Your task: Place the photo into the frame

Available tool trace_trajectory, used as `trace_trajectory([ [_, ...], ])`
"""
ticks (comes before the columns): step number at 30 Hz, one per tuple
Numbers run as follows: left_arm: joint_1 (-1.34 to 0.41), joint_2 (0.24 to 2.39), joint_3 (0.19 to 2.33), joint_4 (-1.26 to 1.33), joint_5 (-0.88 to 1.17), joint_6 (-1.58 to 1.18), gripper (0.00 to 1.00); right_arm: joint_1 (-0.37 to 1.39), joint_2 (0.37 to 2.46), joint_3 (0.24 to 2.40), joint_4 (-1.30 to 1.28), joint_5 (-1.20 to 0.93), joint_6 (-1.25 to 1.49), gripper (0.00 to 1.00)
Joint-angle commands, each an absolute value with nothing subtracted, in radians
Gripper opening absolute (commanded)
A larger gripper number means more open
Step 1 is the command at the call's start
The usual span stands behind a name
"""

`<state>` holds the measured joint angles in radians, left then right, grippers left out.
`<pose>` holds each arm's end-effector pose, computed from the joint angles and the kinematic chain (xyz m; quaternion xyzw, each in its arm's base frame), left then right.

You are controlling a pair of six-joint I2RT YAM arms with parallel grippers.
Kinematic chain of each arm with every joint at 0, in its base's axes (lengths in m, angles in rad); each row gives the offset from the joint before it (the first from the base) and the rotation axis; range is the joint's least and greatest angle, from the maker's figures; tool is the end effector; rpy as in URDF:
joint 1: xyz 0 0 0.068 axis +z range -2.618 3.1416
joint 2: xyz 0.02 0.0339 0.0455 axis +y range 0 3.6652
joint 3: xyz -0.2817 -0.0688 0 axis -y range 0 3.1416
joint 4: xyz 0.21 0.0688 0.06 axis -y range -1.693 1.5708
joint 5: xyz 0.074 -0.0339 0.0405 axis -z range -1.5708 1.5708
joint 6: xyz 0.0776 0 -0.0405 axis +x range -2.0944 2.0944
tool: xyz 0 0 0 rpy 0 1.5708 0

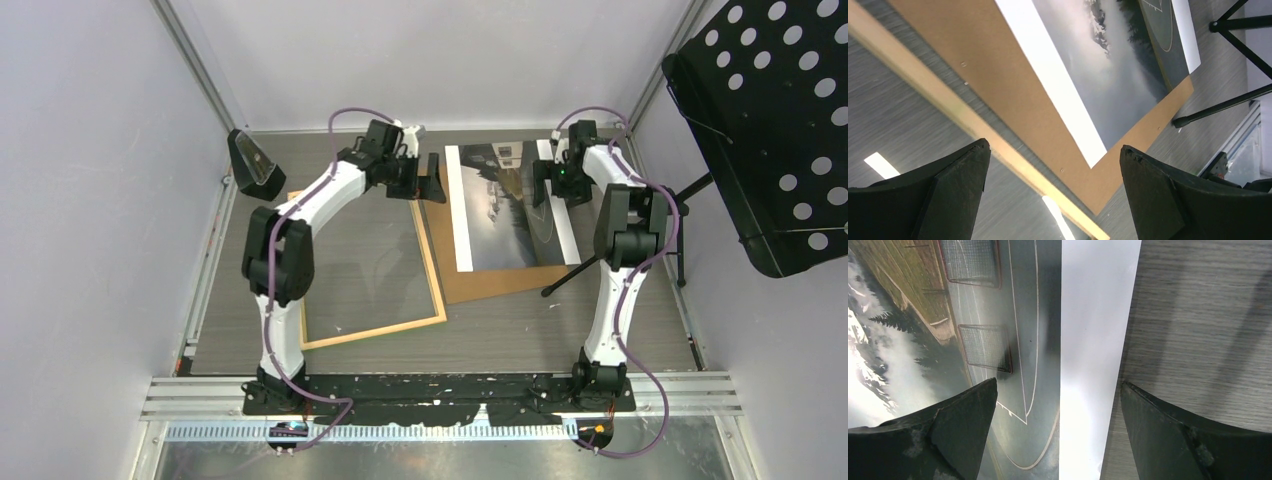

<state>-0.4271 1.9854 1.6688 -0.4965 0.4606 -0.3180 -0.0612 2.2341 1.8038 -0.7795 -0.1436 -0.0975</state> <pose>0.3956 -0.2179 0.2587 0.1336 0.8986 -0.3286 0.2582 0.4624 -0.0172 0.1613 -0.0307 0.9808 0.0562 0.1841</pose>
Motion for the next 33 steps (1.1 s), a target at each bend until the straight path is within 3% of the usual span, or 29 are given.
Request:
trace_trajectory([
  [1,-0.472,2.071,1.801,-0.534,0.505,-0.395,0.99,-0.066,2.158,1.762,-0.736,-0.164,-0.075,1.0],
  [15,-0.52,2.358,2.038,-0.608,0.503,-0.606,0.97,-0.066,2.147,1.725,-0.707,-0.166,-0.068,0.97],
  [33,-0.553,2.44,2.077,-0.587,0.543,-0.681,0.97,-0.066,2.14,1.68,-0.683,-0.177,-0.063,0.97],
])
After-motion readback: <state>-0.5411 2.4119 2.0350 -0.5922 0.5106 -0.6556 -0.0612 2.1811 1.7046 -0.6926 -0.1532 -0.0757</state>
